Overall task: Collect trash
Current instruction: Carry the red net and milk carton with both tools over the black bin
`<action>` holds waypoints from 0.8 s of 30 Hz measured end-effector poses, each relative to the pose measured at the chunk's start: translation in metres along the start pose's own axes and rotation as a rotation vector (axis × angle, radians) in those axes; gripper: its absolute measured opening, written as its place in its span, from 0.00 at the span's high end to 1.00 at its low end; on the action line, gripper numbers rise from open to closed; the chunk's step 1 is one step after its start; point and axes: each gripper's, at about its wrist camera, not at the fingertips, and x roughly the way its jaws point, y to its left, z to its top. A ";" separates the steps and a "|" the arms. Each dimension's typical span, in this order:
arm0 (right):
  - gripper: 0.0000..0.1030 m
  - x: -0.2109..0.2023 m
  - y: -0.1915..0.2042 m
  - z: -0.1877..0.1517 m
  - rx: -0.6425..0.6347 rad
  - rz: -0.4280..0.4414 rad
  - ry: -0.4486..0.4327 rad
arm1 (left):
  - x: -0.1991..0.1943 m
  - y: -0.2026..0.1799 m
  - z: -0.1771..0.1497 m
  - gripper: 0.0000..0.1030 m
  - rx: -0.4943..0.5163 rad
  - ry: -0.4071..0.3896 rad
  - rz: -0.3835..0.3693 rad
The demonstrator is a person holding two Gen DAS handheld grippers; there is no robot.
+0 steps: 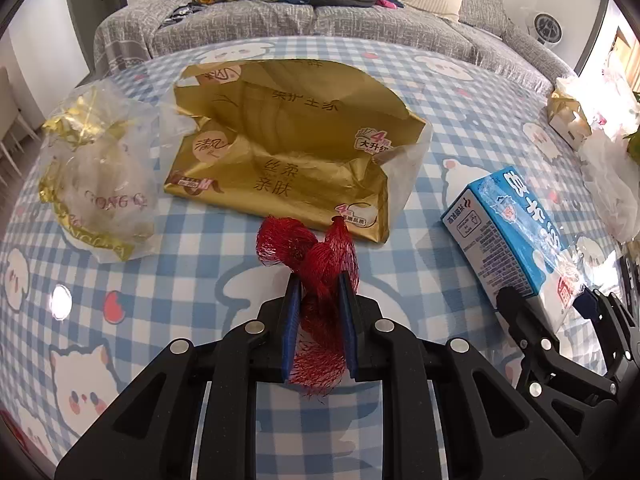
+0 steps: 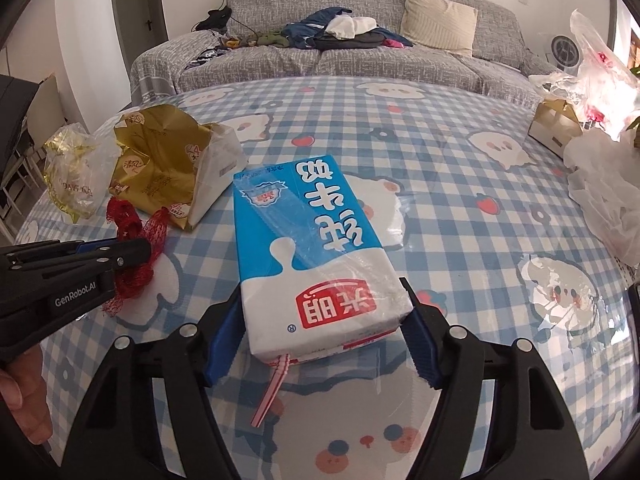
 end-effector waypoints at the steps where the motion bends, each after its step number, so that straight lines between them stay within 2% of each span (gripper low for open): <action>1: 0.35 -0.001 0.000 0.000 0.000 -0.002 0.000 | -0.001 0.001 -0.001 0.83 0.000 -0.001 0.002; 24: 0.35 -0.041 0.006 -0.022 0.014 -0.017 -0.030 | -0.036 0.009 -0.038 0.84 -0.004 -0.016 0.002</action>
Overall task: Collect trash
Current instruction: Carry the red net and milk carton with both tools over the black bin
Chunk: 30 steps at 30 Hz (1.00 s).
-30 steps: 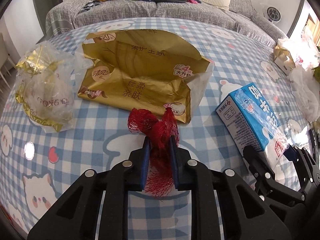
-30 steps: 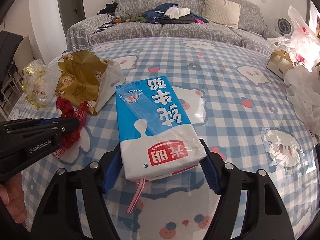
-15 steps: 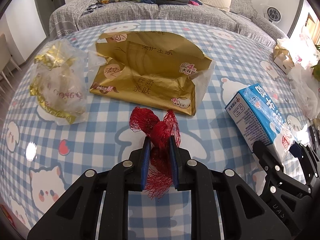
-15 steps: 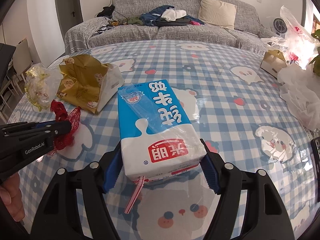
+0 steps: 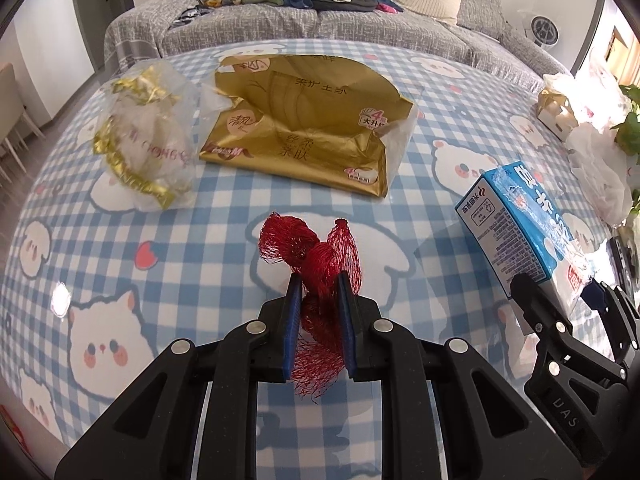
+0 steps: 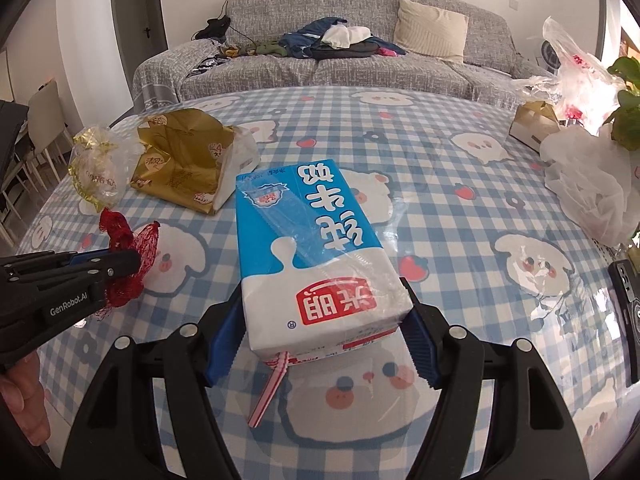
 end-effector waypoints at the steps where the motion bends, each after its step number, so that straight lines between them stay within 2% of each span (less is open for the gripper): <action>1: 0.35 -0.003 0.000 0.000 0.002 0.000 -0.003 | -0.002 0.000 -0.002 0.84 -0.001 -0.002 0.000; 15: 0.35 -0.033 0.002 -0.019 0.011 -0.008 -0.032 | -0.028 0.004 -0.027 0.84 -0.007 -0.020 -0.002; 30: 0.35 -0.086 0.006 -0.046 0.015 -0.001 -0.070 | -0.069 0.014 -0.080 0.84 -0.019 -0.036 -0.013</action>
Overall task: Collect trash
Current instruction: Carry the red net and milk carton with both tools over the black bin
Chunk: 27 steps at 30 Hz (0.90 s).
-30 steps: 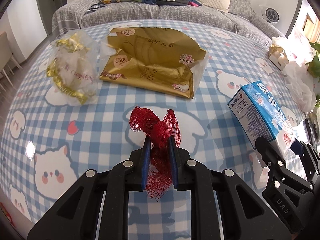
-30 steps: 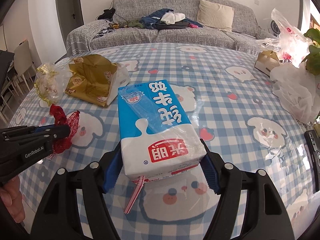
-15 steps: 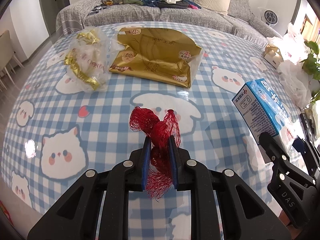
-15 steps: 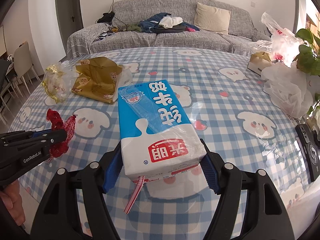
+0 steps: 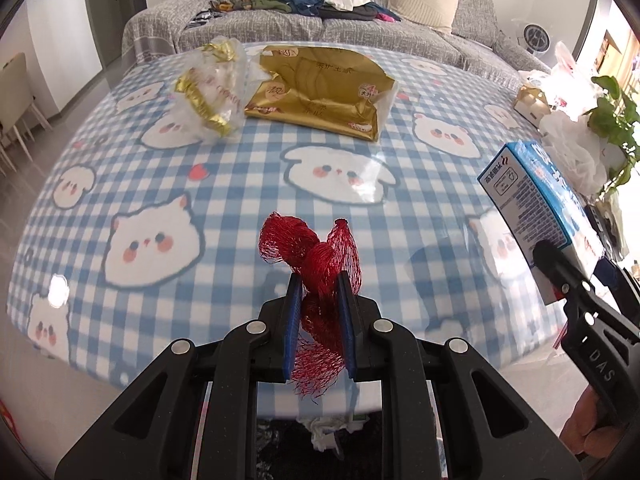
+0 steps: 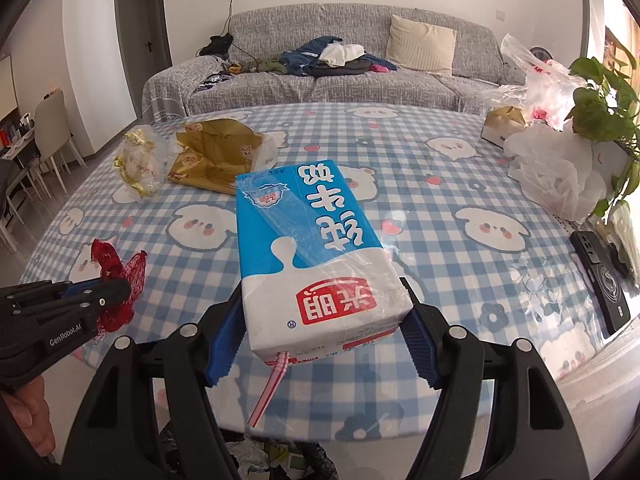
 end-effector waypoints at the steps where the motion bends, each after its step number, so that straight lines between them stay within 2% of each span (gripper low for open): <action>1: 0.35 -0.005 0.000 -0.003 0.001 0.001 -0.003 | -0.005 0.000 -0.005 0.84 0.000 -0.006 -0.006; 14: 0.35 -0.036 0.002 -0.027 0.016 0.006 -0.022 | -0.037 -0.002 -0.051 0.84 0.002 -0.021 -0.052; 27: 0.35 -0.062 0.001 -0.049 0.015 0.002 -0.043 | -0.056 0.017 -0.086 0.84 -0.022 -0.027 -0.054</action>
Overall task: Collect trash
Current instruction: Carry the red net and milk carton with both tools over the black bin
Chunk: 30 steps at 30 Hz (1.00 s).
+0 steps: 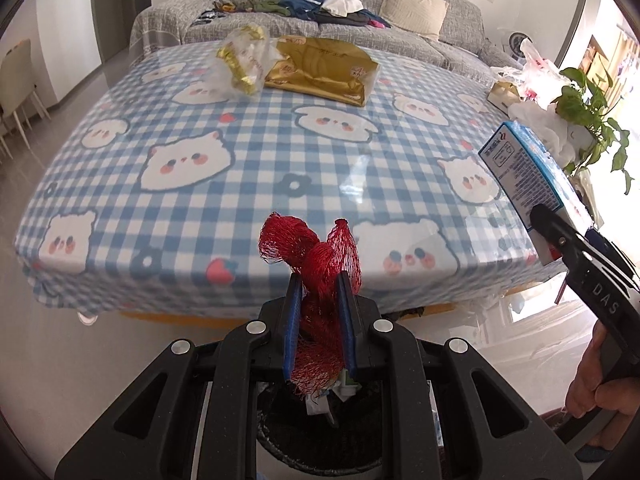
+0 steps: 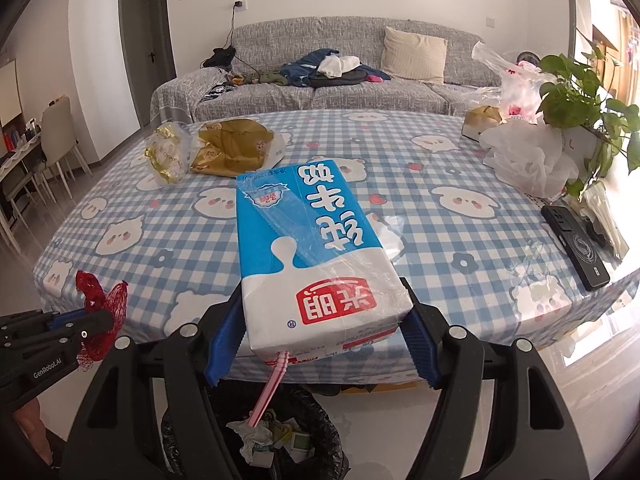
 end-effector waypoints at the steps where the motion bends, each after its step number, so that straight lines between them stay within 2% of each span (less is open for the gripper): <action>1: 0.35 -0.002 0.001 -0.002 -0.001 0.002 -0.001 | -0.003 0.002 -0.003 0.84 -0.003 -0.002 -0.001; 18: 0.35 -0.041 0.016 -0.048 -0.031 0.017 -0.004 | -0.024 0.018 -0.061 0.84 -0.018 0.001 0.016; 30: 0.35 -0.058 0.025 -0.082 -0.046 0.034 0.017 | -0.024 0.030 -0.099 0.84 -0.037 0.020 0.000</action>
